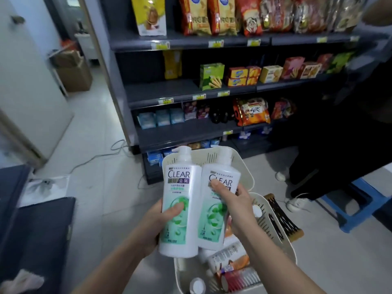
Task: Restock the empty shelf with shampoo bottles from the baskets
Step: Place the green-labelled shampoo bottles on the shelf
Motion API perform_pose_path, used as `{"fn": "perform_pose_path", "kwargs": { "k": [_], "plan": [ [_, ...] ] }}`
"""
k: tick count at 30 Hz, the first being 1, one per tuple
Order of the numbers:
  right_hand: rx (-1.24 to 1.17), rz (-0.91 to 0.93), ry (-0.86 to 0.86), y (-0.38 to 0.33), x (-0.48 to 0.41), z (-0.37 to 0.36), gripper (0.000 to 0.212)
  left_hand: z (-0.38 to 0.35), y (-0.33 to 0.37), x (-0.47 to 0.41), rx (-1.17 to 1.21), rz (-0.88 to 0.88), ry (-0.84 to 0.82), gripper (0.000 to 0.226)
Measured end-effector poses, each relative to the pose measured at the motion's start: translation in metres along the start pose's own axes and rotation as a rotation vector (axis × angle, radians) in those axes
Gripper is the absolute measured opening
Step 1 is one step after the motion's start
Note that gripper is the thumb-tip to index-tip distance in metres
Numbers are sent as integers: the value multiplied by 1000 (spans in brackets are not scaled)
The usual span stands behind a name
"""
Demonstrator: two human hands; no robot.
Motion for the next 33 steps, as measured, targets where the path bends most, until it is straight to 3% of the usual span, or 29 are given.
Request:
{"fn": "perform_pose_path", "kwargs": {
  "k": [4, 10, 13, 17, 21, 24, 27, 31, 33],
  "plan": [
    [120, 48, -146, -11, 16, -43, 55, 27, 26, 31, 42, -93, 134, 61],
    [189, 95, -307, -13, 33, -117, 52, 76, 68, 82, 16, -242, 264, 65],
    [200, 88, -401, -11, 43, -158, 44, 105, 91, 110, 4, -312, 384, 75],
    [254, 108, -515, -8, 57, -217, 50, 145, 119, 150, -9, -405, 515, 99],
    [266, 128, -646, -9, 75, -279, 46, 188, 142, 190, 4, -476, 618, 101],
    [287, 143, -708, -6, 88, -329, 64, 223, 157, 220, 7, -507, 680, 90],
    [301, 157, -768, -3, 100, -379, 59, 257, 176, 250, 11, -556, 764, 65],
    [313, 177, -856, 3, 118, -446, 47, 305, 203, 287, -19, -643, 841, 79],
    [303, 177, -890, 8, 127, -478, 45, 327, 215, 307, -37, -668, 894, 76]
  ]
}}
Point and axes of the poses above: each hand's wrist, its own x-axis away from the middle knuckle, its own z-axis out of the back of the hand, y = z × x, the point moved 6 cm from there along -x, towards the middle knuckle, and after that the axes turned 9 degrees about -z, right-handed, at the moved point
